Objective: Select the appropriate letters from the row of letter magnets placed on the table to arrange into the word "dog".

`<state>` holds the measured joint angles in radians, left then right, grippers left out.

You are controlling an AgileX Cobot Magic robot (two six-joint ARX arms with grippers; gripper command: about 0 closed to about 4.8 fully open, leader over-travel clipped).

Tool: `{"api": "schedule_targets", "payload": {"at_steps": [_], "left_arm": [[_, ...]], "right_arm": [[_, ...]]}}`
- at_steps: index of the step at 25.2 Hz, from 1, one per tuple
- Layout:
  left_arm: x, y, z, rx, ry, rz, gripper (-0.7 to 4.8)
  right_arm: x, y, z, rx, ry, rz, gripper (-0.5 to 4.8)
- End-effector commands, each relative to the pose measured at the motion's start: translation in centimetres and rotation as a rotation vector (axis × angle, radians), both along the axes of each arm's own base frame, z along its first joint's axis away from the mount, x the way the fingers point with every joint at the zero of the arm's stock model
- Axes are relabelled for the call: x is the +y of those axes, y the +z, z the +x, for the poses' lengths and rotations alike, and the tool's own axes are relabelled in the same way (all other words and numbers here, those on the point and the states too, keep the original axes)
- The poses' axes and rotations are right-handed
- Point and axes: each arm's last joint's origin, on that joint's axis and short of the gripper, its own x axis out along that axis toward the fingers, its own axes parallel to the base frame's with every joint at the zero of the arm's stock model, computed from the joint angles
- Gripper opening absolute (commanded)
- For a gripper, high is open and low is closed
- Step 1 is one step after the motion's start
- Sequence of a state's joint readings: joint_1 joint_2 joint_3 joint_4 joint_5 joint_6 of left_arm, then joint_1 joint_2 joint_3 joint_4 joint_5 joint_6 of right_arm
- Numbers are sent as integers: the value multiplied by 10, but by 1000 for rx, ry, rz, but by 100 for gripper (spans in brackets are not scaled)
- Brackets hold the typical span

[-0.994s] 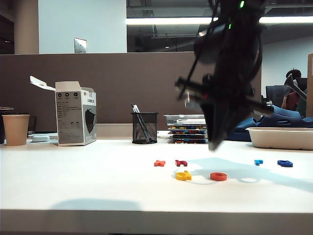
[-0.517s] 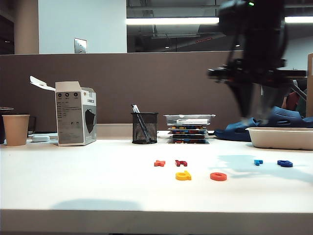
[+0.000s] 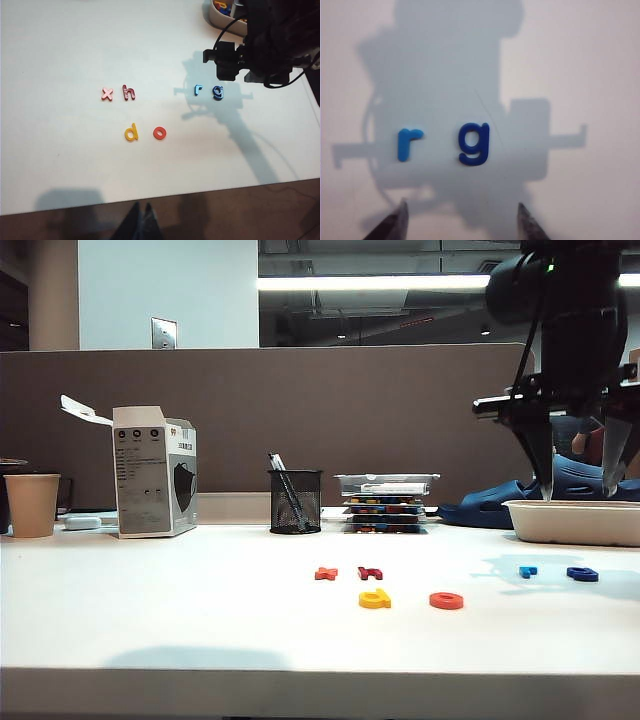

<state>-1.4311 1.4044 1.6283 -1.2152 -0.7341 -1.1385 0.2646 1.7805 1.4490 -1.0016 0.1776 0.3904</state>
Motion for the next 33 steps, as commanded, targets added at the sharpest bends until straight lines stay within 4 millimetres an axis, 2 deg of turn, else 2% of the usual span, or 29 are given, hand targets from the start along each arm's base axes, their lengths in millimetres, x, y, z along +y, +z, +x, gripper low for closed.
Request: {"api": "schedule_targets", "payload": {"at_steps": [1,7,11,17,33], "left_arm": [[0,2,0,-7,2,-7,-5],[0,1,0,-7,1,-7,-5],[0,2,0,-7,1,-7,-5],[0,1,0,-7,1,-7,-5],[0,2,0,-7,2,-7,-5]], "right_arm": [[2,-10,6,11,-28,1,274],[1,-30,15,50,-36,-9,270],[-10,-40,22,81,-57,36,268],[-28,-41,27,87,-48,107,262],[-31,-45,30,97,47,115,261]]}}
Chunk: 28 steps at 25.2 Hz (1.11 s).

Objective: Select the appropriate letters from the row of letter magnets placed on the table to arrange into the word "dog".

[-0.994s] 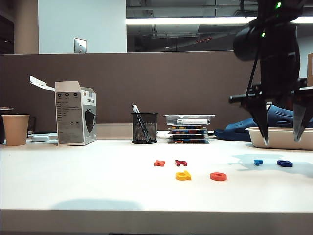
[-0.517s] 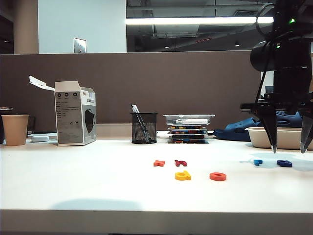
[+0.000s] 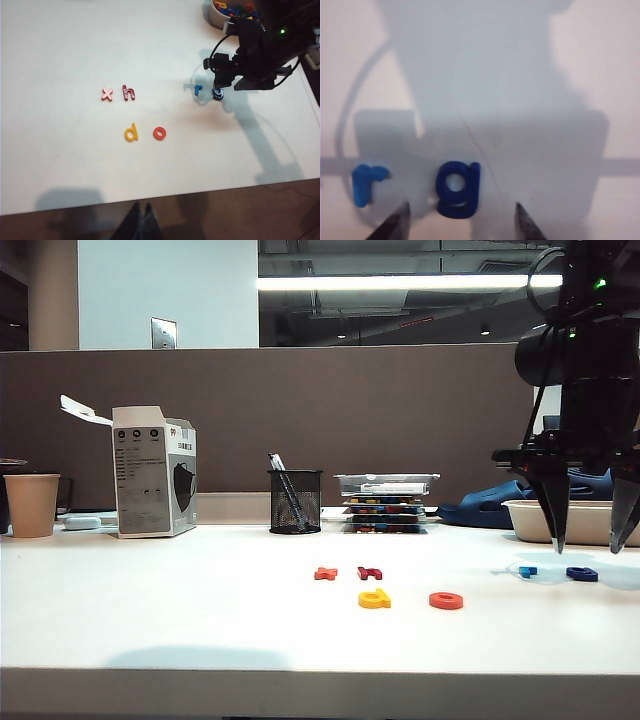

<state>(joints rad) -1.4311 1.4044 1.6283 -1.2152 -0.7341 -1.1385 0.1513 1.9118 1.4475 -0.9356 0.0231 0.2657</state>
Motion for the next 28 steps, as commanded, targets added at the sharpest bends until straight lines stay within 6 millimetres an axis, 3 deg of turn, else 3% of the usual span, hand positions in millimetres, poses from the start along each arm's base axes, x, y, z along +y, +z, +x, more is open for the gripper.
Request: {"api": "schedule_targets", "payload": {"at_steps": [1,13,16,28], "left_arm": [[0,2,0,-7,1,-7,-5],[0,2,0,-7,2,-8,-5],[0,1,0,-7,1,-7,-5],[0,2,0,-7,2,-7,-5]], "right_arm": [[1,-3,2,-2,9,16,261],[1,-18,6,41,11,18,261],[1,-23,4,66,12,15,239],[1,-25,3,81,7,12,226]]}}
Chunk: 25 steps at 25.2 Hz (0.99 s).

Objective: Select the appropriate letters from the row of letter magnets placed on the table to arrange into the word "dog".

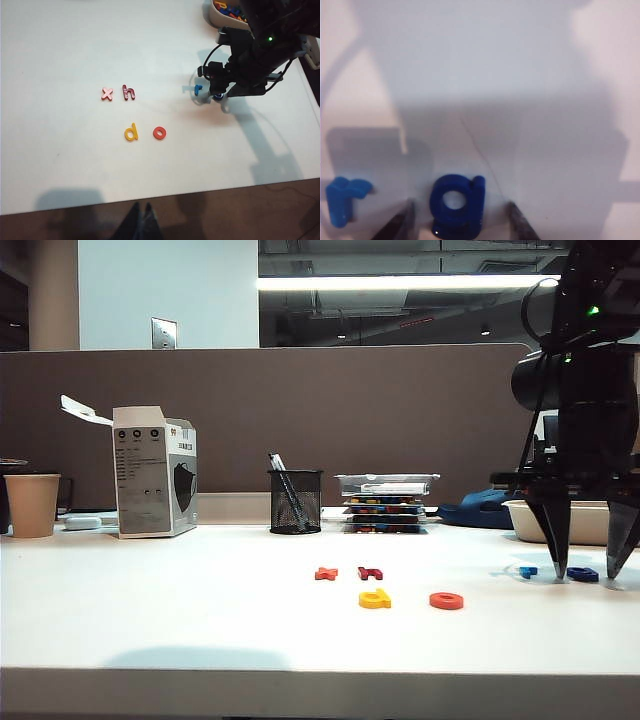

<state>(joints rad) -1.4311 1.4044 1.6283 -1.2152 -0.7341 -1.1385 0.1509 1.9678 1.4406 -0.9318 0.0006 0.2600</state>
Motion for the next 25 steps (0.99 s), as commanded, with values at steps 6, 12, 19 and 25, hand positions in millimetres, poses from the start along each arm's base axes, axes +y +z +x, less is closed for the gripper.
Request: {"api": "schedule_targets", "payload": {"at_steps": [6,12,19,25], "left_arm": [[0,2,0,-7,1,-7,-5],[0,2,0,-7,2,-7,-5],[0,2,0,-7,1,-7,-5],[0,2,0,-7,1,-7,-5]], "right_arm": [[0,-4,-1,12,-2,1,197],[0,-4,0,6,-2,1,130],[0,-4,0,6,-2,-1,84],[0,-3,1,0,-2,0,41]]}}
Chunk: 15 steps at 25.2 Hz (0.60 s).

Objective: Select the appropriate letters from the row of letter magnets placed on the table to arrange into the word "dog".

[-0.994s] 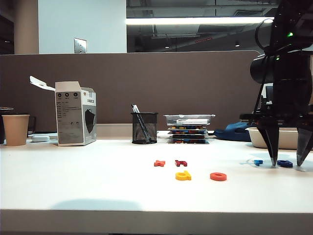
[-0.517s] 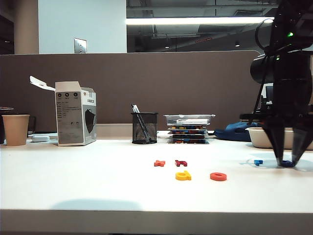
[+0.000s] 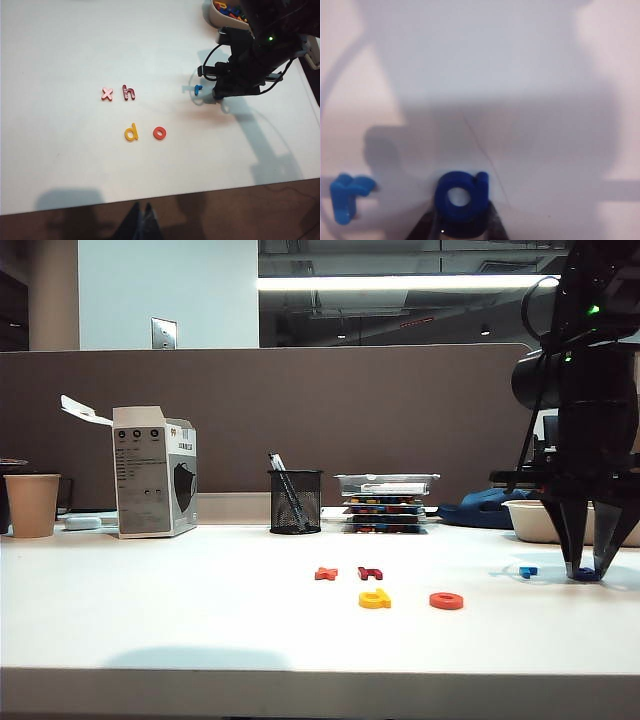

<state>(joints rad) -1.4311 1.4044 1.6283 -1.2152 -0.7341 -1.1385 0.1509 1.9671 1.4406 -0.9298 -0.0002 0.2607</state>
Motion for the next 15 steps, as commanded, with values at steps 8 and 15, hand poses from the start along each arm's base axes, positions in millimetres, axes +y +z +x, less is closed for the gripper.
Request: {"api": "schedule_targets", "payload": {"at_steps": [8,15], "left_arm": [[0,2,0,-7,2,-7,-5],[0,2,0,-7,2,-7,-5]], "right_arm": [[-1,10,-4,-16,-1,5,112],[-1,29,-7,-98,-1,18,118]]}}
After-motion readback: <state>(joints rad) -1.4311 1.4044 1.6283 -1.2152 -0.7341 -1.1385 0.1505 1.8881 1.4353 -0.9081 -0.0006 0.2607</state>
